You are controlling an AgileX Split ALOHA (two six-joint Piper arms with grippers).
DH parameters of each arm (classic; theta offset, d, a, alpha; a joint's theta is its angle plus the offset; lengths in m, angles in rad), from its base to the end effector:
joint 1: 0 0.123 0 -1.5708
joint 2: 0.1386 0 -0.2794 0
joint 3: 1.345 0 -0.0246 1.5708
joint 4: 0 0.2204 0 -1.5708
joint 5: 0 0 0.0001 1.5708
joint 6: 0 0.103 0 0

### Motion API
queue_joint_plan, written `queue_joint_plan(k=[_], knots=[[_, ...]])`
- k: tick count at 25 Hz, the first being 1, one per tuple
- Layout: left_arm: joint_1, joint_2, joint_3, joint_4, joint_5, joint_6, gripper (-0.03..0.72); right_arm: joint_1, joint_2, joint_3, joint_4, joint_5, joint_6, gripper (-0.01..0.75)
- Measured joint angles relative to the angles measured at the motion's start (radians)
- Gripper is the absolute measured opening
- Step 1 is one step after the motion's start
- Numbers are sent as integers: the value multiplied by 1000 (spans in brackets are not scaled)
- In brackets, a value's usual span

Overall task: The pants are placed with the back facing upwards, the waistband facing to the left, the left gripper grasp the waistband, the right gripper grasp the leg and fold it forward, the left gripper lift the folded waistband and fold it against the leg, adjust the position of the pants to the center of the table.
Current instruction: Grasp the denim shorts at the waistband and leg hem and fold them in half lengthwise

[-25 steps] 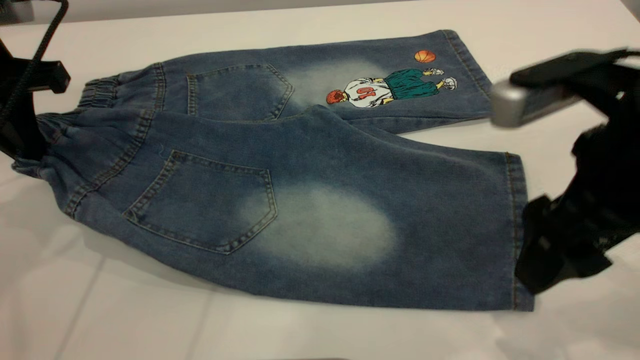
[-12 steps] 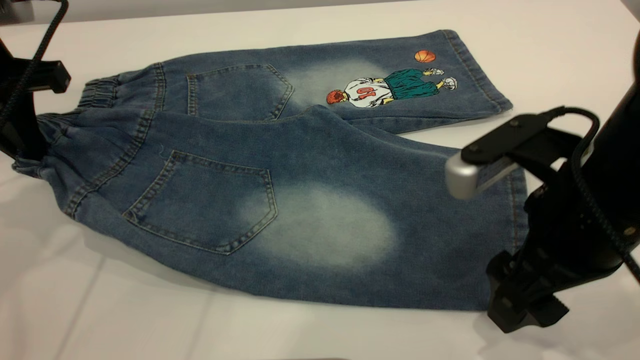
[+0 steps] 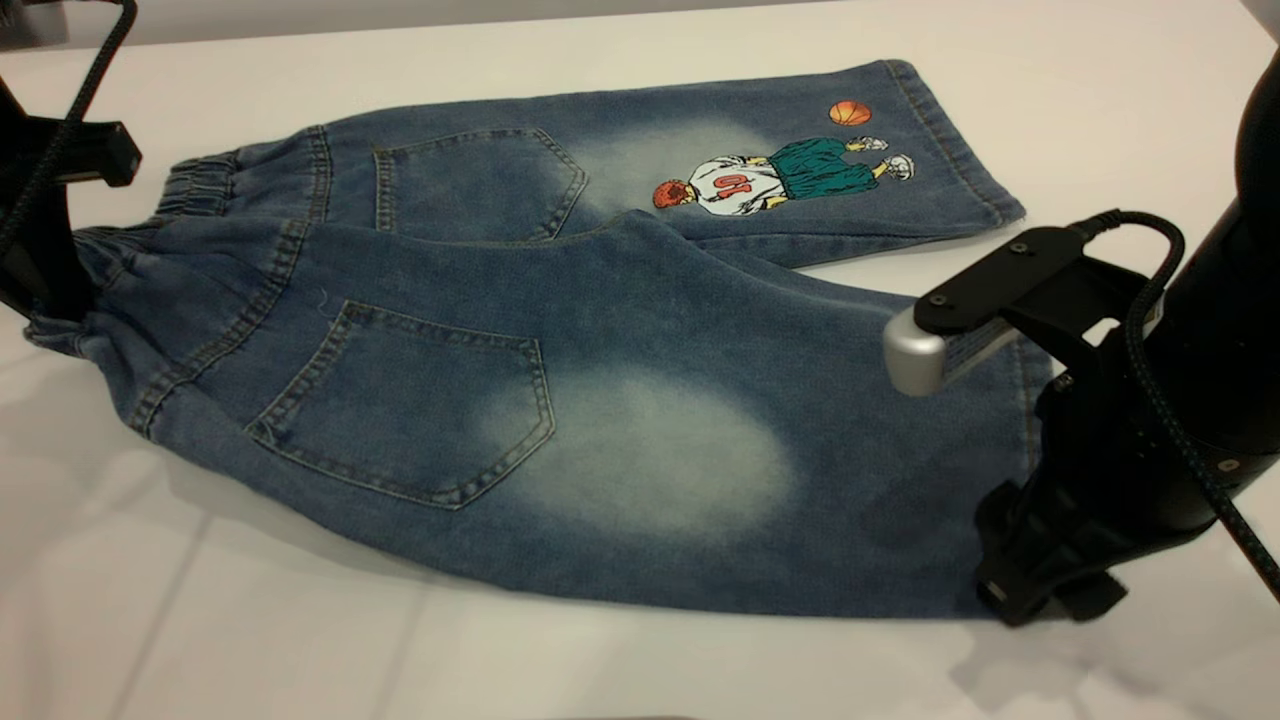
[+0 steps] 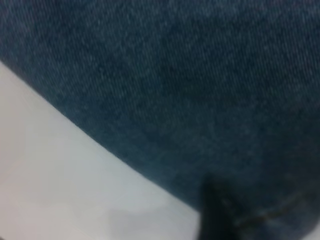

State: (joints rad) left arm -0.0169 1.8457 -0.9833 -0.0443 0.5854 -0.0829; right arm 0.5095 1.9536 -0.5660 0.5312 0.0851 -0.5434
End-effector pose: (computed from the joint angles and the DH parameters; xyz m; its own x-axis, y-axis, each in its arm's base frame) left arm 0.3083 -0.0077 0.1415 -0.9734 -0.1031 -0.2047 -0.0950 0.9943 -0.0488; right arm 0.2089 0.1218 0.0585 -0.8492 -0.4902 -0.1963 -0.5064 0.8614 0.0395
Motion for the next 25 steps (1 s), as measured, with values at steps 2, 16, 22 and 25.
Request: queue_joint_plan(k=[2, 16, 22, 25], knots=[[0, 0, 0, -1, 0, 0, 48, 0, 2, 0, 1, -2, 1, 212], [0, 0, -1, -106, -12, 0, 48, 0, -133, -130, 19, 251, 1, 25], [0, 0, -1, -206, -39, 20, 48, -2, -168, -258, 32, 288, 1, 25], [0, 0, -1, -254, -69, 24, 48, -26, -168, -321, 36, 311, 1, 25]])
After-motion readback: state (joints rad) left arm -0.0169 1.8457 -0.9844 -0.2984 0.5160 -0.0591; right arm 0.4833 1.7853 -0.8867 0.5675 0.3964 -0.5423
